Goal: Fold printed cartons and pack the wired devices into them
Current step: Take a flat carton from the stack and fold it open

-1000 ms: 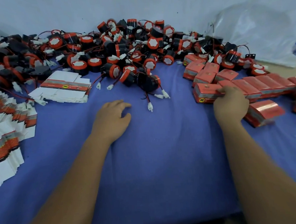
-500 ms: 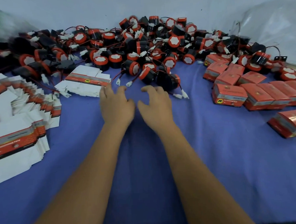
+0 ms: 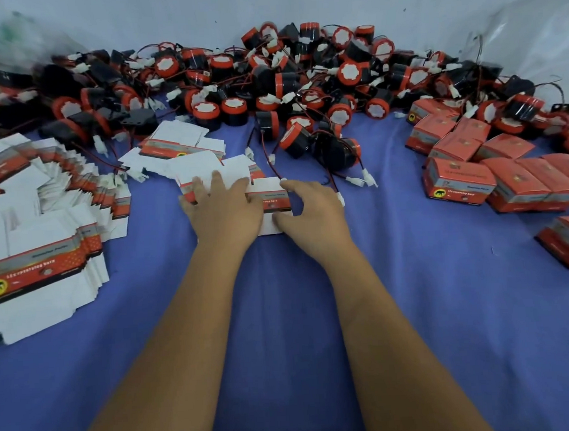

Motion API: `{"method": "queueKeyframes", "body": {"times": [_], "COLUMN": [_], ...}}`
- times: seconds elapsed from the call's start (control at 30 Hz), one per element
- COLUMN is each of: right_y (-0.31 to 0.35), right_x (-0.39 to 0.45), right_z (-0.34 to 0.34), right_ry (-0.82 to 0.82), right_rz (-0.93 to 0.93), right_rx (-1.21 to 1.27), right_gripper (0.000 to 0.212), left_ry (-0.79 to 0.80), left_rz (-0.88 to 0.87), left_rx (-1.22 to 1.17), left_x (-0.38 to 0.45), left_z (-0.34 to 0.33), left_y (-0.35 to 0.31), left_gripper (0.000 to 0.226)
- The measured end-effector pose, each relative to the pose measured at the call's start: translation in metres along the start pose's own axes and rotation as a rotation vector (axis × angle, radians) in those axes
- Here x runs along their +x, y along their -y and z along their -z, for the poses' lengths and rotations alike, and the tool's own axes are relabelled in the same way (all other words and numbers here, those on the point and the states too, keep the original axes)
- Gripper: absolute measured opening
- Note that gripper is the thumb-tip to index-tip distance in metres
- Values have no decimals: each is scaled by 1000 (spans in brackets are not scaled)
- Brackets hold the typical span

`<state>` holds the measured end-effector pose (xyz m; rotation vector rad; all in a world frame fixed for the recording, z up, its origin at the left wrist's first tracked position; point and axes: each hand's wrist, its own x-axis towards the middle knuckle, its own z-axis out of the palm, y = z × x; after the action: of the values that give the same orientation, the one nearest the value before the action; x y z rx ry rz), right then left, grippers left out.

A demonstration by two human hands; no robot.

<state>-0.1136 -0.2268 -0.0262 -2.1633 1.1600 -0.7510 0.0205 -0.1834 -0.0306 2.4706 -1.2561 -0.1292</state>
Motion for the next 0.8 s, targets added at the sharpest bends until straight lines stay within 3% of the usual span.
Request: {"method": "queueKeyframes", "body": {"times": [0.07,0.17,0.3,0.4,0.57,0.73,0.8], "right_y": [-1,-5,-8,-4,0,-6,-4], "right_x": [-1,-2,-2,-3,-5,-4,-6], "right_z": [2,3,6,3,4,20,23], "right_ry": [10,-128,-188,-89,115,110,86], "right_rz": [10,-21,-98,-28,41,35,66], "right_rx": [13,-73,-351,-303,-129,-61,-33], "right_gripper": [53,37,22,33,62,49,37], "left_ry": [-122,-246,-158,-8,91,56,95], "left_rz": [-60,-18,-22,-110,-232,-246,-258], "left_rx": [-241,-498,-228,-69,-14,-108,-159], "left_x": [-2,-4,-2,1,5,6,4], "left_z": [4,7,7,1,-5,-2,1], "left_y": [1,6,11,9,10,10,8], "left_gripper": [42,35,37,39,43,42,55]}}
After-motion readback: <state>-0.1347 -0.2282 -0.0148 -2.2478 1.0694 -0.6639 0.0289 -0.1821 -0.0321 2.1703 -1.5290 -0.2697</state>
